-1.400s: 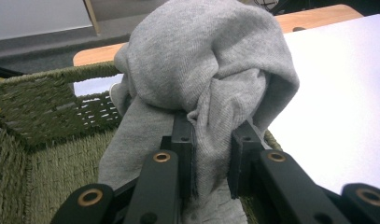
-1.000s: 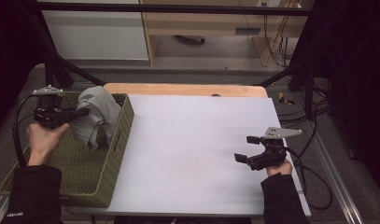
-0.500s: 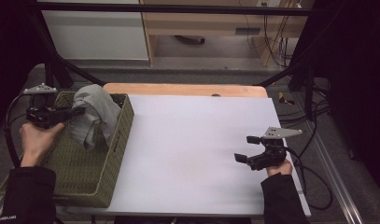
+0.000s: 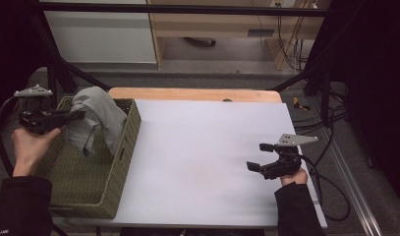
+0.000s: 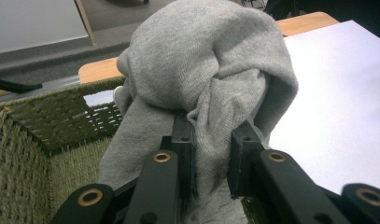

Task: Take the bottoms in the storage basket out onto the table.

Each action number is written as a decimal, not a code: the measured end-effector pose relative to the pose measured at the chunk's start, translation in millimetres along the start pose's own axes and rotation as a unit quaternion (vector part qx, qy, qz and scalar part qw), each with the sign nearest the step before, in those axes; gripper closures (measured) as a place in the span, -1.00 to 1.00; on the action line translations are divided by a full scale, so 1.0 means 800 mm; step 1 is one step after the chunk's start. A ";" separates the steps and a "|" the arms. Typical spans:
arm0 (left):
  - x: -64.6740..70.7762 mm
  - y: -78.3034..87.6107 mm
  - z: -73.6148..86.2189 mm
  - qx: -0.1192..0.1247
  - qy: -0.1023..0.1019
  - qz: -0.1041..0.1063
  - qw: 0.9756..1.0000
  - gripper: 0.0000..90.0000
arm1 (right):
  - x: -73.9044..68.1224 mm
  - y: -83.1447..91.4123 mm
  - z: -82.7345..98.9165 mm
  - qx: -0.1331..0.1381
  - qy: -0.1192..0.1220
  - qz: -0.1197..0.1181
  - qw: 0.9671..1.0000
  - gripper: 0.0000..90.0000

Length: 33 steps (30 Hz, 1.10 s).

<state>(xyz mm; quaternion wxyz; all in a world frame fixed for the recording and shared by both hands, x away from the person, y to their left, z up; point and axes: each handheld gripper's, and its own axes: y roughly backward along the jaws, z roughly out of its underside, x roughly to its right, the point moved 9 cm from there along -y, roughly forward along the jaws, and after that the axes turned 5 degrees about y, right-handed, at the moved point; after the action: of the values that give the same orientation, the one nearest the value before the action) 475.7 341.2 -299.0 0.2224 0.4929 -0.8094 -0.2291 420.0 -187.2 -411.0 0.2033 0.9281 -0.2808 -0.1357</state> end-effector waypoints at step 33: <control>0.010 0.034 -0.021 -0.004 -0.005 0.027 1.000 0.68 | 0.000 0.000 0.000 0.000 0.001 0.000 1.000 -0.91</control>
<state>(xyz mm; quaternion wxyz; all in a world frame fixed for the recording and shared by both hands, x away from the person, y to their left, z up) 463.0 342.3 -268.4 0.2263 0.4688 -0.8225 -0.2293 420.2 -187.0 -411.1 0.2038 0.9282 -0.2804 -0.1353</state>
